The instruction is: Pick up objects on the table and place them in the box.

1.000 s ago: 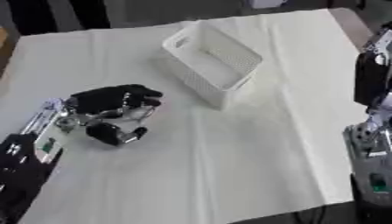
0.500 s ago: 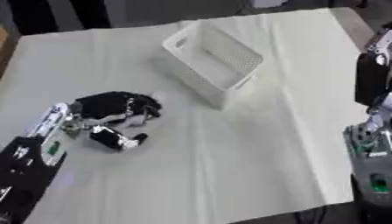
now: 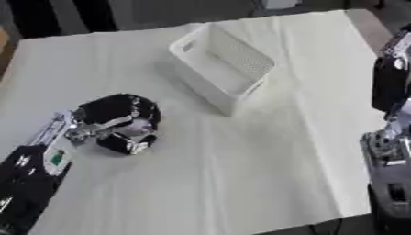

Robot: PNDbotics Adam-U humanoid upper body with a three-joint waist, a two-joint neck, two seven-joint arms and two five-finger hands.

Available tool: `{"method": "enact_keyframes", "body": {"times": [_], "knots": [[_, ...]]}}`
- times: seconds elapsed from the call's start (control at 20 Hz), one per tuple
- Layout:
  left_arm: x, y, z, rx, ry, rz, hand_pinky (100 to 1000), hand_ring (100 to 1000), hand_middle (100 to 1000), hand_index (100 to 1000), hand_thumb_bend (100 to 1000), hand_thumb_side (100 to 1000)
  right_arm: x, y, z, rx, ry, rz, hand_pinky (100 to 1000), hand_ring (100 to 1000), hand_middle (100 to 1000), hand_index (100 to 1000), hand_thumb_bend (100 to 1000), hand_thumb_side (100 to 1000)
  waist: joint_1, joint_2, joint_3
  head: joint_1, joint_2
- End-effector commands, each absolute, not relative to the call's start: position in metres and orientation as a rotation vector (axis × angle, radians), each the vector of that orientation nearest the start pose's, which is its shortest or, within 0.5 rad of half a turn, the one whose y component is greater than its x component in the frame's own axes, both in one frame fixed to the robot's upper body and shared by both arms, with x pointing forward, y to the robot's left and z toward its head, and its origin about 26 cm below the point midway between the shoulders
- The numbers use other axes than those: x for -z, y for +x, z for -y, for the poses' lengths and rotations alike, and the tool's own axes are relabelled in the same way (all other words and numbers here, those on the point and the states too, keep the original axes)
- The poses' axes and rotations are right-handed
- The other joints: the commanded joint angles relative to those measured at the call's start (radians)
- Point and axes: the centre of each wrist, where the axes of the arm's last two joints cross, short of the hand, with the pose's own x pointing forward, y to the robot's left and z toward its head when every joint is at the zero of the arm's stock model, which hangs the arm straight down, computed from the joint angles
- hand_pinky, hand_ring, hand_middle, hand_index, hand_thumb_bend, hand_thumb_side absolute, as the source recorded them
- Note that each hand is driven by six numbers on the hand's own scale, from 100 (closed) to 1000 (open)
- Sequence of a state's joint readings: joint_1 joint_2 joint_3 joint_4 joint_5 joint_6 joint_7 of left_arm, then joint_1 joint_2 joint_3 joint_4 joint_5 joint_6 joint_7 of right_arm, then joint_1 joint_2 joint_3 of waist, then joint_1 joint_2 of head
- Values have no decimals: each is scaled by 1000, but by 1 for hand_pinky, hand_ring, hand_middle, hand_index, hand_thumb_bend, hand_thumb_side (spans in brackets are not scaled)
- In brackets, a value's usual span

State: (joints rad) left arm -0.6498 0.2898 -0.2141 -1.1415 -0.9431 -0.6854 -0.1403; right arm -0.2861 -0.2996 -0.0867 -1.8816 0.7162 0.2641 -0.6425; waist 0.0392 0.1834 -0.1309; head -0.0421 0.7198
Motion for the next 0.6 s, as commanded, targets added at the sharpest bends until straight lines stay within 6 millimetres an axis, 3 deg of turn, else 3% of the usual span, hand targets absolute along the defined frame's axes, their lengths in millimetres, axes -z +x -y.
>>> {"method": "enact_keyframes", "body": {"times": [0.05,0.15,0.35,0.6], "knots": [[-98,428,-226,-2247,-709,-2697,100,100,169,441,100,568,-180,313,292,91,-1484,1990,462,546,663,747,100,887,-6,-10,-1,11,-12],[-99,428,-225,-2187,-709,-2737,100,100,100,419,100,585,-180,314,293,91,-1483,1988,462,545,660,747,100,892,-6,-10,-1,11,-12],[-99,427,-225,-2096,-708,-2817,100,100,100,381,100,666,-179,314,294,85,-1481,1982,462,544,656,746,100,894,-7,-10,0,10,-11],[-113,424,-225,-1976,-695,-2885,100,100,100,371,100,672,-177,313,295,80,-1482,1975,462,543,655,746,100,892,-5,-15,1,6,-8]]}}
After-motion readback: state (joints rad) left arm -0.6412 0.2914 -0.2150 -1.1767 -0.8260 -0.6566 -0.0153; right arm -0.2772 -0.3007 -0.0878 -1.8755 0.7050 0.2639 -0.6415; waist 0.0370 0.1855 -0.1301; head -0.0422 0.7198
